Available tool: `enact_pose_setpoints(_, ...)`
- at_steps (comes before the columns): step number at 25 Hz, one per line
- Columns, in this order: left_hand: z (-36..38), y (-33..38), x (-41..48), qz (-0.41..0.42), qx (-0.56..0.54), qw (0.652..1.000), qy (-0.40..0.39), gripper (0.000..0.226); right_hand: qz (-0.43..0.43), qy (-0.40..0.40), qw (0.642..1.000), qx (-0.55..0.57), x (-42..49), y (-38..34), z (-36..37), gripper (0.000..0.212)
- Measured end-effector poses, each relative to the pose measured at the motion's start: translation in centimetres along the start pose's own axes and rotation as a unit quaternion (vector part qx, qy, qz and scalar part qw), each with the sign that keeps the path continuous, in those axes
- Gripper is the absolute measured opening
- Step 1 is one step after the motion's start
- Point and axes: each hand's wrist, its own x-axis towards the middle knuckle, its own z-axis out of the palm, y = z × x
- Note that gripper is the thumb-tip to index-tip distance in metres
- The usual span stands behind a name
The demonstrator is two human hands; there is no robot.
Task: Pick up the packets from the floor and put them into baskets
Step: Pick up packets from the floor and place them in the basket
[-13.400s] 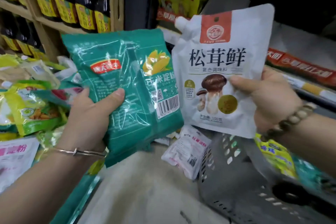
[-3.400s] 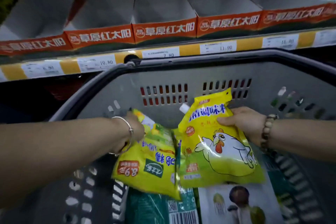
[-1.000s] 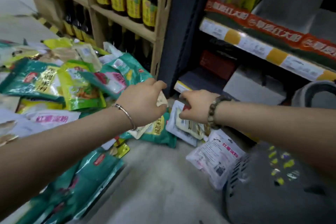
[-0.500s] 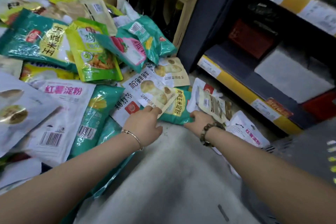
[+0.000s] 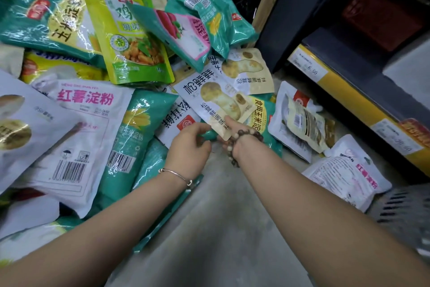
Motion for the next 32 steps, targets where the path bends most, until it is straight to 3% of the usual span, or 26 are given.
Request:
enact_pose_setpoints(3, 0.1, 0.3, -0.9, -0.119, -0.228, 0.966, 0.039, 0.019, -0.08, 0.082, 0.993, 0.006, -1.7, -0.1, -1.3, 0.018)
enact_pose_setpoints(6, 0.2, 1.1, -1.5, -0.27, -0.464, 0.841, -0.06, 0.011, -0.116, 0.028, 0.981, 0.152, -5.2, 0.7, -3.0, 0.007)
enact_pose_setpoints(8, 0.6, 2.0, -1.6, -0.303, -0.548, 0.768, -0.133, 0.023, -0.138, 0.012, 0.978, 0.159, -7.3, 2.7, -3.8, 0.01)
enact_pose_setpoints(9, 1.1, 2.4, -1.6, -0.308, -0.567, 0.752, -0.134, 0.023, -0.146, 0.012, 0.98, 0.138, -8.1, 3.9, -4.2, 0.011)
enact_pose_setpoints(13, 2.2, 3.3, -1.3, -0.347, -0.561, 0.746, -0.088, 0.026, -0.147, 0.003, 0.988, 0.041, -8.6, 6.5, -6.7, 0.005)
enact_pose_setpoints(16, 2.0, 2.6, -0.3, -0.351, -0.546, 0.757, -0.076, 0.018, -0.179, 0.144, 0.973, -0.032, -5.5, 4.5, -10.4, 0.013)
enact_pose_setpoints(19, 1.9, 1.6, -0.1, -0.37, -0.536, 0.753, -0.092, 0.012, -0.233, 0.322, 0.89, -0.223, -1.5, 1.5, -14.4, 0.008)
enact_pose_setpoints(20, 2.0, 1.2, -0.2, -0.373, -0.538, 0.749, -0.102, 0.014, -0.242, 0.348, 0.855, -0.298, -0.3, 0.7, -15.5, 0.018)
enact_pose_setpoints(23, 2.6, 0.2, -0.5, -0.364, -0.53, 0.756, -0.122, 0.02, -0.239, 0.353, 0.788, -0.444, 2.7, -0.8, -17.1, 0.042)
enact_pose_setpoints(27, 3.6, -0.2, 0.1, -0.354, -0.514, 0.771, -0.126, 0.019, -0.246, 0.318, 0.719, -0.567, 5.5, -0.8, -17.5, 0.048)
enact_pose_setpoints(32, 4.8, 0.0, 0.7, -0.346, -0.504, 0.78, -0.135, 0.016, -0.267, 0.365, 0.755, -0.474, 5.2, -0.7, -17.8, 0.039)
